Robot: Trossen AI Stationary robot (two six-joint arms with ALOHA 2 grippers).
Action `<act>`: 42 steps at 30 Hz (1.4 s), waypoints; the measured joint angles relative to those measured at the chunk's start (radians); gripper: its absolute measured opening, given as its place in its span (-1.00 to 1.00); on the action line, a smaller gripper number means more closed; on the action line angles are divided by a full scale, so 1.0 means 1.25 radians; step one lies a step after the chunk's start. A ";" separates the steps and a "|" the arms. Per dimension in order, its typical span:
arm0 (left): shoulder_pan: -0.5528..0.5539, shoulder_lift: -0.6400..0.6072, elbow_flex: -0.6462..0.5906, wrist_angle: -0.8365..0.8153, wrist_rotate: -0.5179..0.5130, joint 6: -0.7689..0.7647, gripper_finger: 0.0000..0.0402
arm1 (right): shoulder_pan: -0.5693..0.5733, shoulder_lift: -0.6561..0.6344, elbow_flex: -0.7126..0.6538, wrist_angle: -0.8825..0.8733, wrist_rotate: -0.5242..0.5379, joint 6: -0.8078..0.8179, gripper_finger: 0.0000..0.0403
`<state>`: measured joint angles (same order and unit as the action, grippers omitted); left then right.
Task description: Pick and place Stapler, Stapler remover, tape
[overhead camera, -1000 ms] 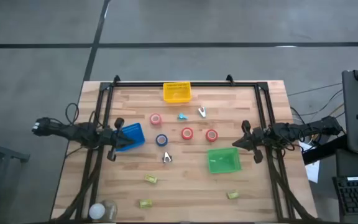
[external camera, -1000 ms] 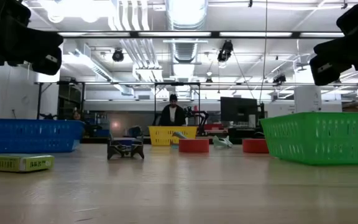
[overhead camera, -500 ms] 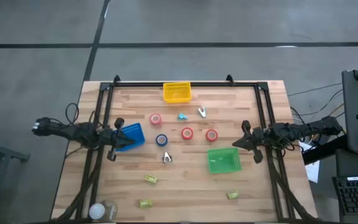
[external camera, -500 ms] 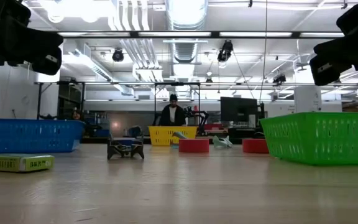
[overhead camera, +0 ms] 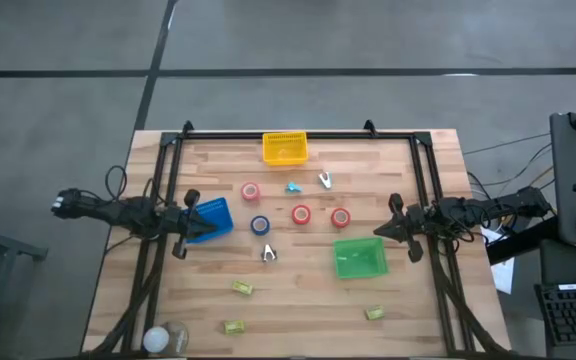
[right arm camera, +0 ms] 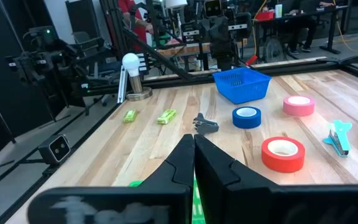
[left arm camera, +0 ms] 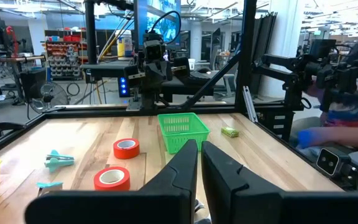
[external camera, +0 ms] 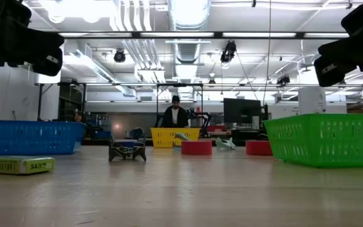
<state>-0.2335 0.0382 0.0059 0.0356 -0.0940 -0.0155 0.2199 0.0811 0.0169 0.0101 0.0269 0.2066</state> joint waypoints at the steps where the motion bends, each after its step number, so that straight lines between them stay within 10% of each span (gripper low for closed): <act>1: 0.000 0.000 0.000 0.000 0.000 0.000 -0.87 | 0.000 0.000 0.000 0.000 0.000 0.000 -0.96; 42: 0.000 0.000 0.000 -0.001 0.001 0.000 -0.87 | 0.002 0.113 0.000 0.213 0.202 0.251 -0.96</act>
<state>-0.2336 0.0383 0.0059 0.0345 -0.0924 -0.0155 0.2222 0.2224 0.0168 0.2765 0.2795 0.5198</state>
